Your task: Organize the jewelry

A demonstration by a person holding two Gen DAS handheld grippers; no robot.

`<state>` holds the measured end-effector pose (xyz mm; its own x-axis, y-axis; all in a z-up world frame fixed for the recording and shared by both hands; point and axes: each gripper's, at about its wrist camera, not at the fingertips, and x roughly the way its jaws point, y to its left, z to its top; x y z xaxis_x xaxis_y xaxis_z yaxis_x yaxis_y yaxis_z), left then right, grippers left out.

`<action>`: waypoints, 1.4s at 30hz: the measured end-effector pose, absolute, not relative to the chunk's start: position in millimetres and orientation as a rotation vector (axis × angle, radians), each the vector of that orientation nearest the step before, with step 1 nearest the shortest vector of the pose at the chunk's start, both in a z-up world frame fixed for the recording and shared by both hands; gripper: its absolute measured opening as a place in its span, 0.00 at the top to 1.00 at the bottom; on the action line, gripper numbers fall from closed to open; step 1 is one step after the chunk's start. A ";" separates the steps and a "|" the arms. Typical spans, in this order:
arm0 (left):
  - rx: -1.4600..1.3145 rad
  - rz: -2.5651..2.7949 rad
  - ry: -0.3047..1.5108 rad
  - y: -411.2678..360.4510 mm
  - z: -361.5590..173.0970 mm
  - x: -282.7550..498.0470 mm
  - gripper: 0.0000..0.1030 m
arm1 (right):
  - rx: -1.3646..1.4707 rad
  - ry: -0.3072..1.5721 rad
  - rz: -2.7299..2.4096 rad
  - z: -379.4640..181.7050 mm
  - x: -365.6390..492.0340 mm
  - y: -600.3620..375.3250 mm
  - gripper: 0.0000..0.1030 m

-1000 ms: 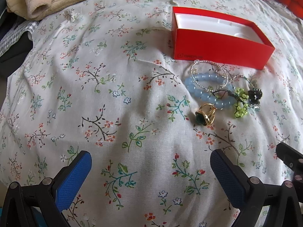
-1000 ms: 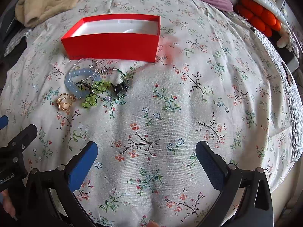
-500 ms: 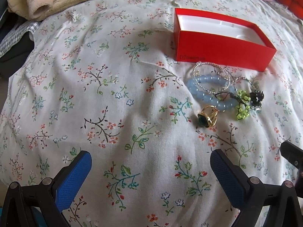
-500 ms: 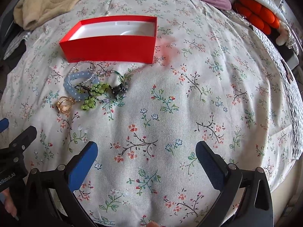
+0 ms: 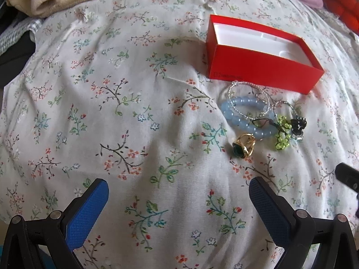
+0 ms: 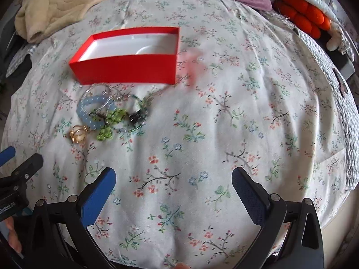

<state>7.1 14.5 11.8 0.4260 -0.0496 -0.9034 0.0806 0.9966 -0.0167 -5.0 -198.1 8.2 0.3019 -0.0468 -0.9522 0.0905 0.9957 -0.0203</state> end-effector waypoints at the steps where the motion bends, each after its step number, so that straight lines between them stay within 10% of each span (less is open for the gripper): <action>1: 0.030 -0.084 1.133 16.9 13.3 9.3 0.00 | 0.049 1.268 -0.089 10.7 -2.3 -200.1 0.00; 11: -0.008 -0.105 1.171 39.6 21.8 42.9 0.01 | 0.048 1.286 -0.010 35.3 24.5 -206.0 0.00; 20: -0.042 -0.249 1.158 18.7 14.9 75.9 0.28 | 0.098 1.300 0.084 24.9 55.0 -206.2 0.00; 27: -0.101 -0.343 1.195 -5.6 -11.7 112.8 0.62 | 0.220 1.356 0.124 -6.1 80.9 -212.7 0.34; 42: -0.003 -0.363 1.245 -55.5 -37.5 148.3 0.82 | 0.176 1.439 0.194 -44.9 117.1 -196.0 0.64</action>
<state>148.3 -55.5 -37.5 0.2704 -0.2713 -0.9237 0.2678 0.9428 -0.1985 117.1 -196.0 -44.9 0.1206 0.2371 -0.9640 -0.0264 0.9715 0.2356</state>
